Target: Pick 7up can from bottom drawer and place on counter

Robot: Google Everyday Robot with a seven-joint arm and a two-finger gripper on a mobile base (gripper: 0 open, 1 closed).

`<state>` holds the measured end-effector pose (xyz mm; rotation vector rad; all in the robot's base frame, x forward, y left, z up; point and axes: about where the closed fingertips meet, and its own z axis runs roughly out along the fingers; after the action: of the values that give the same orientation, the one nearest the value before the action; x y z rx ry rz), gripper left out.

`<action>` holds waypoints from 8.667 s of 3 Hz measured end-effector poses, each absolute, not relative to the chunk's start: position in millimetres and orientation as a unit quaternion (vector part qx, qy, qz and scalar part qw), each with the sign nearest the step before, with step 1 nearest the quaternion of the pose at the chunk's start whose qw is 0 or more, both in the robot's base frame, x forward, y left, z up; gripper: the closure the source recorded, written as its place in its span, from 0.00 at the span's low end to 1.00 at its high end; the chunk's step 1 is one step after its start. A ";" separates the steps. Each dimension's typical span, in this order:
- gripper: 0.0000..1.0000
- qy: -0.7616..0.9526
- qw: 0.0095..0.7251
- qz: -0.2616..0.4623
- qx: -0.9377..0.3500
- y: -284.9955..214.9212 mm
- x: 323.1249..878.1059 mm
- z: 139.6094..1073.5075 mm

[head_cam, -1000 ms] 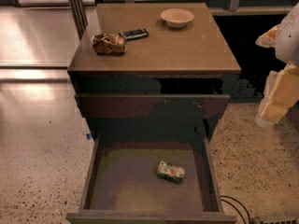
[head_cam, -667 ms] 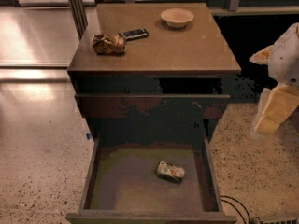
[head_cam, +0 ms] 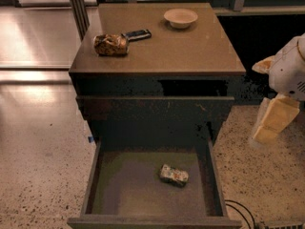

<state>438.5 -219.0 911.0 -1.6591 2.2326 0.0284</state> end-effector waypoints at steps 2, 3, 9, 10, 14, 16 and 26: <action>0.00 0.788 0.211 0.038 -0.578 -185.0 441.5 824.2; 0.00 0.788 0.195 0.045 -0.583 -167.9 436.7 775.2; 0.00 0.798 0.197 0.134 -0.554 -114.1 447.5 633.1; 0.00 0.805 0.200 0.154 -0.536 -114.9 453.5 605.1; 0.00 0.829 0.183 0.171 -0.500 -95.4 472.3 489.3; 0.00 0.832 0.180 0.184 -0.491 -76.3 489.3 444.7; 0.00 0.864 0.152 0.157 -0.454 -84.1 530.9 375.1</action>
Offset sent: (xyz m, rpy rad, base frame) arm 0.0037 0.0608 -0.1584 0.1220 0.0162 0.0111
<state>530.9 -84.1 375.1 -1.3030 2.4798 0.4496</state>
